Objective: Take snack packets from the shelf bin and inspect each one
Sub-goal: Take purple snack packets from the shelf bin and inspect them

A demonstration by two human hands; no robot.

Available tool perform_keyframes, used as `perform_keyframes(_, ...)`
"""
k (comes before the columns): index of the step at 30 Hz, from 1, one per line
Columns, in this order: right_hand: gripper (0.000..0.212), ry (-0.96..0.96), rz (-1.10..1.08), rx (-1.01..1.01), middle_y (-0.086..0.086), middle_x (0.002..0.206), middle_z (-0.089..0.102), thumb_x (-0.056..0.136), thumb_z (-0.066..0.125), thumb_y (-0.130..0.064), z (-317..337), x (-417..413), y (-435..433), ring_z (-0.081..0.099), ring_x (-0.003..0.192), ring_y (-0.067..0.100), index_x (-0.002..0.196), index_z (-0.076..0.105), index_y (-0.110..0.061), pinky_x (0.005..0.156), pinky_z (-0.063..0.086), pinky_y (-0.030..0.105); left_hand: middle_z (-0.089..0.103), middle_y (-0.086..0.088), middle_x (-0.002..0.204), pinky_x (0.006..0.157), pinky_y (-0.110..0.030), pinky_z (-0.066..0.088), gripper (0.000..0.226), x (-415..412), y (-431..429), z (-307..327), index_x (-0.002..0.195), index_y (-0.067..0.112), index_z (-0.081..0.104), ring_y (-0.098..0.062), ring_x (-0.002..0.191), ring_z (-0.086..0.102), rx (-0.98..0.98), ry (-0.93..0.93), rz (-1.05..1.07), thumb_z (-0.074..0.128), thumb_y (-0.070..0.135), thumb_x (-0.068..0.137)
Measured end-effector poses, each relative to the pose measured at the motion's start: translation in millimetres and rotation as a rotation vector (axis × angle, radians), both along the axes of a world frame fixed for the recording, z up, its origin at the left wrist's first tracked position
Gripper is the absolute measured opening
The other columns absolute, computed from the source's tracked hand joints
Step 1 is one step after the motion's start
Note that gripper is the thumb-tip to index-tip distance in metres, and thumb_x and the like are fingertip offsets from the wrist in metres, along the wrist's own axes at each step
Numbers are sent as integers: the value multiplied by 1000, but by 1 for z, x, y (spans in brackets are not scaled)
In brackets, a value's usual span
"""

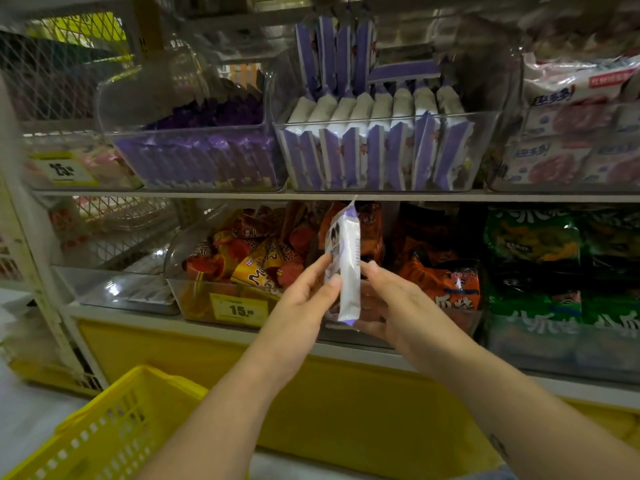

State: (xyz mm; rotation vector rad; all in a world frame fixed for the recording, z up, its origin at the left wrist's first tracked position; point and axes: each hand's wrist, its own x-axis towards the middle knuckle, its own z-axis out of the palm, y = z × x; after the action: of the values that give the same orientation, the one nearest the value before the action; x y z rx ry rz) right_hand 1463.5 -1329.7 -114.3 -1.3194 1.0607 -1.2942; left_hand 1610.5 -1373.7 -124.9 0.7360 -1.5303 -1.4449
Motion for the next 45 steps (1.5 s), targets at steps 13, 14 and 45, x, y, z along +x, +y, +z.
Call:
perform_keyframes(13, 89, 33, -196, 1, -13, 115, 63, 80, 75, -13, 2, -12, -4, 70, 96, 7, 150, 23, -28, 81, 58, 28, 72, -2, 115, 72, -26, 58, 45, 6, -1, 1, 133, 23, 53, -20, 102, 70, 109, 149, -40, 58, 22, 89)
perform_keyframes(14, 90, 70, -223, -32, -13, 114, 62, 78, 76, -9, 3, -13, -4, 69, 95, 5, 150, 25, -25, 76, 58, 24, 72, 1, 116, 73, -26, 58, 44, 5, -2, 1, 134, 26, 51, -18, 103, 70, 78, 128, -7, 58, 20, 92)
perform_keyframes(45, 21, 175, -223, -422, -10, 99, 73, 84, 68, -18, 4, 17, 17, 70, 96, 8, 79, 55, -33, 71, 61, 38, 68, -14, 118, 71, -42, 57, 53, 17, -18, -2, 137, 19, 50, -29, 96, 71, 325, 531, -73, 59, 30, 86)
